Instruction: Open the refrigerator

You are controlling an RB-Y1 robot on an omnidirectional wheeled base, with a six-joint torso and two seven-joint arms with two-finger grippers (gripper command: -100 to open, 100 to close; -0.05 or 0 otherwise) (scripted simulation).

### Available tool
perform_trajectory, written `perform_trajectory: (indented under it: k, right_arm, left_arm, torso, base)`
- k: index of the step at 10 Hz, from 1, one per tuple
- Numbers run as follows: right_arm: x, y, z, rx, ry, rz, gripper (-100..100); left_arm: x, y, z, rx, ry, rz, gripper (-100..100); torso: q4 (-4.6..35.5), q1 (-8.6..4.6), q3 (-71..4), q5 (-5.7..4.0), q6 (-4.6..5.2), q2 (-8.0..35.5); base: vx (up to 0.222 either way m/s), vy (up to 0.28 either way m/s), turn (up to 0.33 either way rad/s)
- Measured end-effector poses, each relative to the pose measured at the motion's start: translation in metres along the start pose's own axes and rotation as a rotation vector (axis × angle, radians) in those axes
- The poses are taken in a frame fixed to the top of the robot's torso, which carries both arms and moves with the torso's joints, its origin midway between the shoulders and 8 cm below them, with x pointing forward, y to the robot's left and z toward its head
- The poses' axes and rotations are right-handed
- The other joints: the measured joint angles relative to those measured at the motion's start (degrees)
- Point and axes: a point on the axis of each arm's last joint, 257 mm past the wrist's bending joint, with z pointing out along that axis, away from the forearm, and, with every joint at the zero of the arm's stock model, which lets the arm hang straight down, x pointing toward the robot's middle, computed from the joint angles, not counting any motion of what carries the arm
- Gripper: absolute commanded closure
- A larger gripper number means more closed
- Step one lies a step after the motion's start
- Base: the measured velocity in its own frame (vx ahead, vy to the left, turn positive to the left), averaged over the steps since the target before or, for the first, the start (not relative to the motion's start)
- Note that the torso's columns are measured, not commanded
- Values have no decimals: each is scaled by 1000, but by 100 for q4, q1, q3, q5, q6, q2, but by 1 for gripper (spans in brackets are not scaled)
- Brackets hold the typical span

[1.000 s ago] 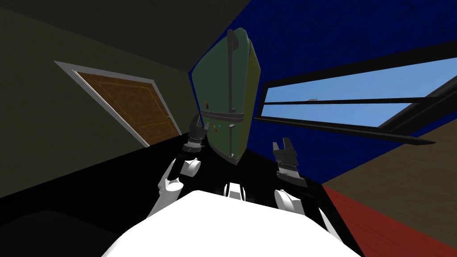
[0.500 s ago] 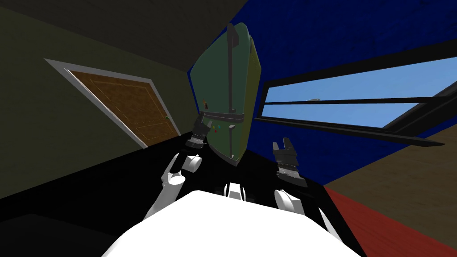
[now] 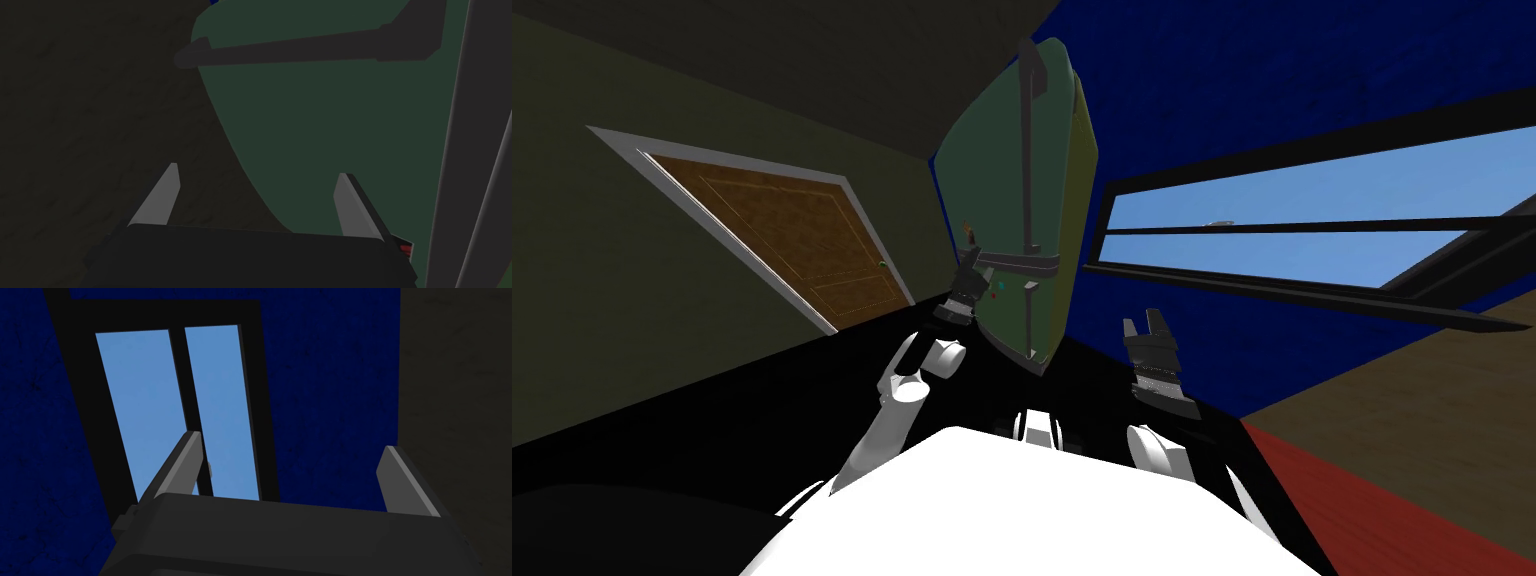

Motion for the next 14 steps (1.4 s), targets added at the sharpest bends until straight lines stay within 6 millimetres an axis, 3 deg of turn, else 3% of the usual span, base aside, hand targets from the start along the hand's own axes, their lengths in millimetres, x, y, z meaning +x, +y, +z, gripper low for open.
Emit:
perform_trajectory:
  k: [14]
  right_arm:
    - [0,0,0,0,0,0,0]
  left_arm:
    - [33,24,44,-188,146,122,-100]
  torso:
    - [0,-4,0,-1,0,0]
  base:
    - [46,-6,-8]
